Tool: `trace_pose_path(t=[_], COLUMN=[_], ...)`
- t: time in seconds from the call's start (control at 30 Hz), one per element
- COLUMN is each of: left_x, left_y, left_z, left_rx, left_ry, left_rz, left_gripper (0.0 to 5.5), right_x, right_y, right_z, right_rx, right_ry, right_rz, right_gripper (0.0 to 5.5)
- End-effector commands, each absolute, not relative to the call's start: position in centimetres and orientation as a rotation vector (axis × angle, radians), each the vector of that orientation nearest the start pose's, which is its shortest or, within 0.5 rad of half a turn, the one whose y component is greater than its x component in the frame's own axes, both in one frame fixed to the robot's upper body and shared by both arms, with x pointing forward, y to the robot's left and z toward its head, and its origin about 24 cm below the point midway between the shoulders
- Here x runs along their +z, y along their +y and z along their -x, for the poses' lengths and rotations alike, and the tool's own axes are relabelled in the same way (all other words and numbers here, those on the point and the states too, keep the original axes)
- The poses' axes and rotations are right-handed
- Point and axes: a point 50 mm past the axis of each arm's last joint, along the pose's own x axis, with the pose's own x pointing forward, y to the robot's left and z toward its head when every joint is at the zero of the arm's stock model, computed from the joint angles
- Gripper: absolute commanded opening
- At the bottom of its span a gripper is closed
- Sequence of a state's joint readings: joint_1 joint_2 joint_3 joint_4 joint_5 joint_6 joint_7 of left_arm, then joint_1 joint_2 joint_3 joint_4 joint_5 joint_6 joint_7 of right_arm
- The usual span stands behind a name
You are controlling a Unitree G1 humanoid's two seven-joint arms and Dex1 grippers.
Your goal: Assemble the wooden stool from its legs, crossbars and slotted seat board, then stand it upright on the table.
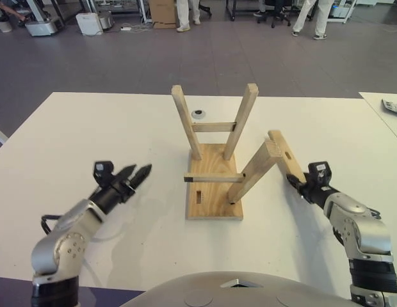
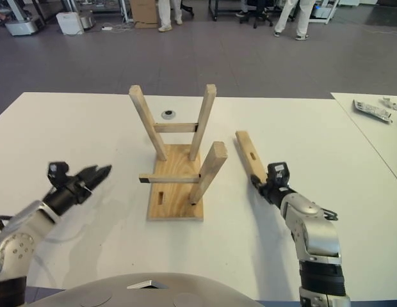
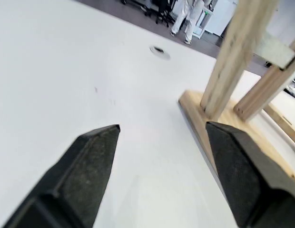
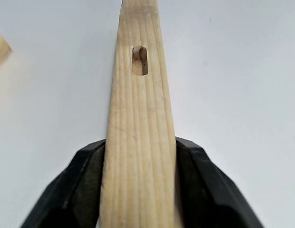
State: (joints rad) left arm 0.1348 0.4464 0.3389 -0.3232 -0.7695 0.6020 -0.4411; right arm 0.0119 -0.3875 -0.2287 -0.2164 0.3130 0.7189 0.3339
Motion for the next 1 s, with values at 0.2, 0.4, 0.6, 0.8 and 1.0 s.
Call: trace_pose_path(t=[0.2,0.4,0.6,0.8,1.0], left_x=[23.7,28.8,29.6,30.1,30.2], left_y=[22.7,18.4,17.6,16.5,15.9], left_z=[-26.1,-26.6,-26.7,-26.5,-26.8], left_rx=[-0.895,-1.252,-1.319,-1.378,-1.361], left_ry=[-0.283,-0.334,-0.333,-0.342,-0.359], left_rz=[0.414,0.457,0.476,0.491,0.495], left_gripper=[3.33,3.33,3.33,3.51,4.61], right_x=[23.0,27.6,27.1,26.0,25.4], right_y=[-20.7,-16.5,-15.0,-14.4,-13.6], right_z=[-28.7,-27.1,-26.4,-26.9,-26.6], right_rx=[0.738,1.258,1.418,1.472,1.524], right_ry=[-0.254,-0.258,-0.153,-0.075,-0.026], right_rz=[-0.172,-0.336,-0.356,-0.362,-0.318], right_gripper=[2.07,2.07,2.07,2.07,2.07])
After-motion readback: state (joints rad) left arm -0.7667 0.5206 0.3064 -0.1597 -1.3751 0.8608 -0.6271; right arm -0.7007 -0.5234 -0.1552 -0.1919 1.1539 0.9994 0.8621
